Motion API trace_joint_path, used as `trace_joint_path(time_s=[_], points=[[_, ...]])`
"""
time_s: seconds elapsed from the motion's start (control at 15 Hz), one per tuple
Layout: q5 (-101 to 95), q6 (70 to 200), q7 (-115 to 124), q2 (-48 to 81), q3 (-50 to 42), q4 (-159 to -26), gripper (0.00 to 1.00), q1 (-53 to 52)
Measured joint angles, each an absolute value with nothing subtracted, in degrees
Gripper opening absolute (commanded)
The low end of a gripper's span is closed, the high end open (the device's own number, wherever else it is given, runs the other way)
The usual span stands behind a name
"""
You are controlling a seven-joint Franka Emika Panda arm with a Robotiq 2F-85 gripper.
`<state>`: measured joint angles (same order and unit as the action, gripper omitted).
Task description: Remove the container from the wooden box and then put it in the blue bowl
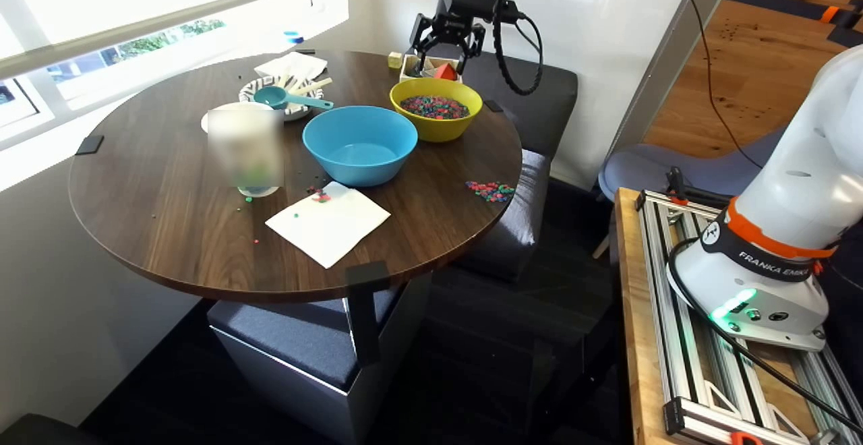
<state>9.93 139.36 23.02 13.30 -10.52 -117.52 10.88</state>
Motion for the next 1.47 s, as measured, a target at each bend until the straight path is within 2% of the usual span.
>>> trace_joint_path(time_s=[0.53, 0.6, 0.87, 0.93, 1.0, 1.2, 1.33, 1.4, 1.47], points=[[8.9, 139.8, 24.9, 13.8, -10.8, -116.1, 1.00, 9.7], [8.2, 140.9, 26.3, 14.0, -11.0, -116.1, 0.97, 9.6], [3.2, 145.5, 35.9, 16.0, -13.2, -116.1, 0.75, 8.1], [1.9, 145.7, 38.6, 16.4, -13.8, -116.1, 0.79, 7.6], [0.8, 145.7, 41.0, 16.8, -14.3, -116.1, 0.74, 7.1], [-1.5, 145.7, 46.0, 17.3, -15.2, -116.0, 0.70, 5.9], [-2.6, 145.6, 48.2, 17.3, -15.4, -115.9, 0.45, 5.3], [-3.2, 145.4, 49.1, 17.4, -15.4, -115.9, 0.44, 5.1], [-3.7, 145.3, 49.9, 17.4, -15.4, -115.8, 0.37, 4.9]])
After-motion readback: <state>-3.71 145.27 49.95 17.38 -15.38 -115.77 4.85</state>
